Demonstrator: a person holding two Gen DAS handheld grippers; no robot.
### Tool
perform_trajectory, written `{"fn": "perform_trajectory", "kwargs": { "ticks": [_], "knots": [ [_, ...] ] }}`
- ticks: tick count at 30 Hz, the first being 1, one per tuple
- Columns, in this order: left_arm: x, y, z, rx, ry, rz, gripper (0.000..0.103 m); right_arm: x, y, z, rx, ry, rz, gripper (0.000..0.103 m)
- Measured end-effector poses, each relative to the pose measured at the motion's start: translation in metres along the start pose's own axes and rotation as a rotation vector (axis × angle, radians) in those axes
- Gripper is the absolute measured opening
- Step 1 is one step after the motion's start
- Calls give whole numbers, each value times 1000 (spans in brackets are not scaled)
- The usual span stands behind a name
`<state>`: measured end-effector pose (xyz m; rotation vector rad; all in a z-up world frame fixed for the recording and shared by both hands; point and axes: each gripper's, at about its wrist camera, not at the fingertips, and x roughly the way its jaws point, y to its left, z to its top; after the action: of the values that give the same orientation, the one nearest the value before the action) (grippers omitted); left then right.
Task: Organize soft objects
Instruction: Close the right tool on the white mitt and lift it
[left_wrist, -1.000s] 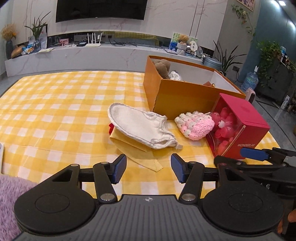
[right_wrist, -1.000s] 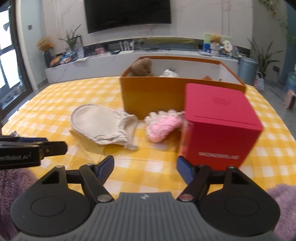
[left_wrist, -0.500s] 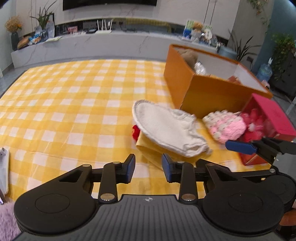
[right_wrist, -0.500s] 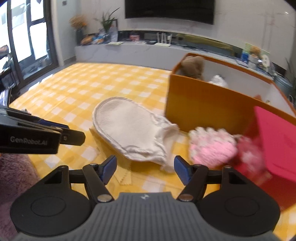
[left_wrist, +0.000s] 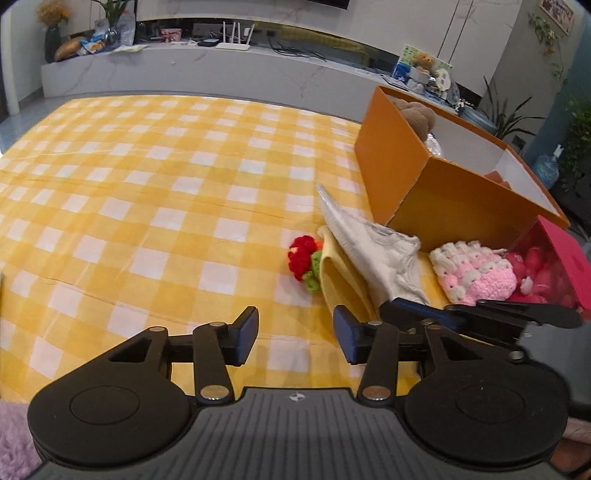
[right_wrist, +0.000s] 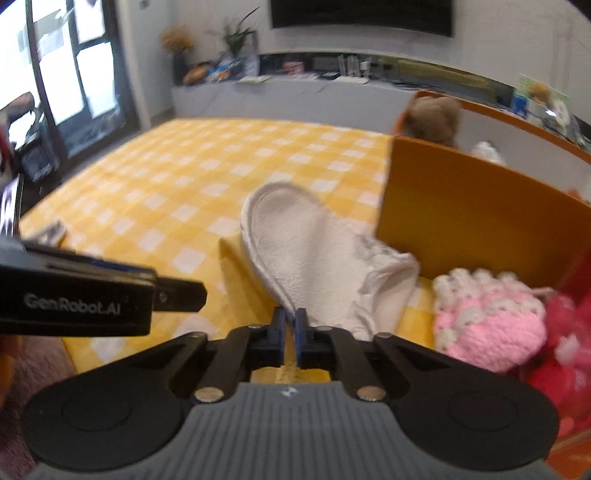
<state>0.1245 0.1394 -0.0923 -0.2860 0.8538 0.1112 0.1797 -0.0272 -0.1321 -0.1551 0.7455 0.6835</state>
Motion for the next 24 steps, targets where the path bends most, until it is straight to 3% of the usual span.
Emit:
{"fn": "perform_trajectory", "kwargs": {
  "ticks": [7,10,14,18,24],
  "knots": [
    [-4,-9,1,13,-65,-112,56,-19,-27,-5,150,6,-27,0],
    [-8,-14,-1,27,-68,-123,56,-27,-27,-15,185,27,-14,0],
    [-15,-19,-12,26,-28,-155,56,-45,-18,-34,176,67,-4,0],
    [-13,-19,-27,-58,53,-208,56,-63,-17,-58,171,114,-6,0],
    [-9,-25,-12,-46,-4,-117,56,-62,-31,-55,216,88,-75,6]
  ]
}}
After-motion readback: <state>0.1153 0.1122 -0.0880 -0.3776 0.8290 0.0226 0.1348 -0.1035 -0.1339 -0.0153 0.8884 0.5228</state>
